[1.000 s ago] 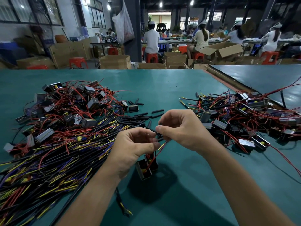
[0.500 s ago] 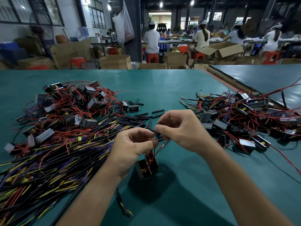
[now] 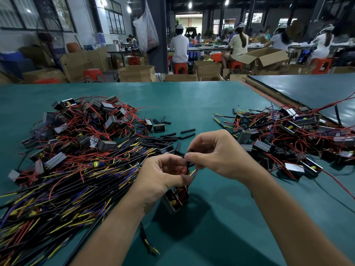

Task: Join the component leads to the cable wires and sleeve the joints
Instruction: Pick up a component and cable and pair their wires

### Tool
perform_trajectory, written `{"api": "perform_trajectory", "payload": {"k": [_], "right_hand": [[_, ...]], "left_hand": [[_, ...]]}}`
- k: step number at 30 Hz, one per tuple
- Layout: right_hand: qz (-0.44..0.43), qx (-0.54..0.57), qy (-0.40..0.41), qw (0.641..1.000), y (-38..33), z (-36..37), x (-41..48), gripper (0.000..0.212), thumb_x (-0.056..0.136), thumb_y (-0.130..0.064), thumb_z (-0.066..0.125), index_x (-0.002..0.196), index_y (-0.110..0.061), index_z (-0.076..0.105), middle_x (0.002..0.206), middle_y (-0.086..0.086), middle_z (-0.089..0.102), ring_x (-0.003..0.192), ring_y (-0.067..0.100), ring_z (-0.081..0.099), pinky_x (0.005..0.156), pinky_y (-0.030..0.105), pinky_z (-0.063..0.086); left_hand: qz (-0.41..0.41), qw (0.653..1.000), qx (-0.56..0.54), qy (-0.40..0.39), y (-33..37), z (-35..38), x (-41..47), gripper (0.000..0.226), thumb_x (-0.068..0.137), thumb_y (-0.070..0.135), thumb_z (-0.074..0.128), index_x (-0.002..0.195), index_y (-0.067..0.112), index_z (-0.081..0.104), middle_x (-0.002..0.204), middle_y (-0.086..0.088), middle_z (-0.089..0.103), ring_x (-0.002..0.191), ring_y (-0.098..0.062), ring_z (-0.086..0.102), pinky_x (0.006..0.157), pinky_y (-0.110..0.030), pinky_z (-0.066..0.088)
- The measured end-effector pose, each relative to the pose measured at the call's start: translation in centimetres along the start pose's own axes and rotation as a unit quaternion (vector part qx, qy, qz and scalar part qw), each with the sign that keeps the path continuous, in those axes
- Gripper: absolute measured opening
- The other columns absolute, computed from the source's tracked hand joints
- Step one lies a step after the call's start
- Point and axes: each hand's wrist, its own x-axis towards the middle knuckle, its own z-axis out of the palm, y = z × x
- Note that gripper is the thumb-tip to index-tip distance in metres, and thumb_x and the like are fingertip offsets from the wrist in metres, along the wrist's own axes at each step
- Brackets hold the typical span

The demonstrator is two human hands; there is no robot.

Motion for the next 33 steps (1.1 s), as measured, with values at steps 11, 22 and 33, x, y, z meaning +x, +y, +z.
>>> {"api": "perform_trajectory", "payload": {"k": [11,22,33], "right_hand": [[0.006,-0.02,-0.048,0.999,0.4,-1.1,-0.2,0.01,0.078,-0.005,0.08,0.074,-0.012,0.074,0.069,0.015,0.07,0.06,0.012,0.057,0.062,0.035,0.047],[0.034,0.0,-0.079,0.996,0.7,-1.5,-0.3,0.014,0.073,-0.002,0.083,0.078,-0.009,0.072,0.071,0.011,0.073,0.058,0.013,0.061,0.059,0.027,0.052],[0.037,-0.044,-0.088,0.994,1.1,-1.3,-0.1,0.007,0.083,-0.012,0.076,0.076,-0.014,0.076,0.064,0.012,0.07,0.056,0.013,0.06,0.059,0.028,0.051]], "left_hand": [[0.018,0.999,0.025,0.01,-0.2,0.2,0.1,0.028,0.065,-0.015,0.078,0.081,0.004,0.067,0.066,-0.002,0.067,0.058,-0.009,0.059,0.059,-0.018,0.052],[0.008,0.998,0.052,-0.024,-0.4,0.2,0.2,0.038,0.058,-0.019,0.08,0.082,0.007,0.067,0.069,-0.002,0.069,0.061,-0.012,0.061,0.06,-0.021,0.054],[0.013,0.998,0.055,-0.039,-0.2,0.1,0.1,0.029,0.066,-0.014,0.079,0.089,-0.001,0.067,0.073,-0.004,0.066,0.066,-0.015,0.06,0.064,-0.024,0.053]]}}
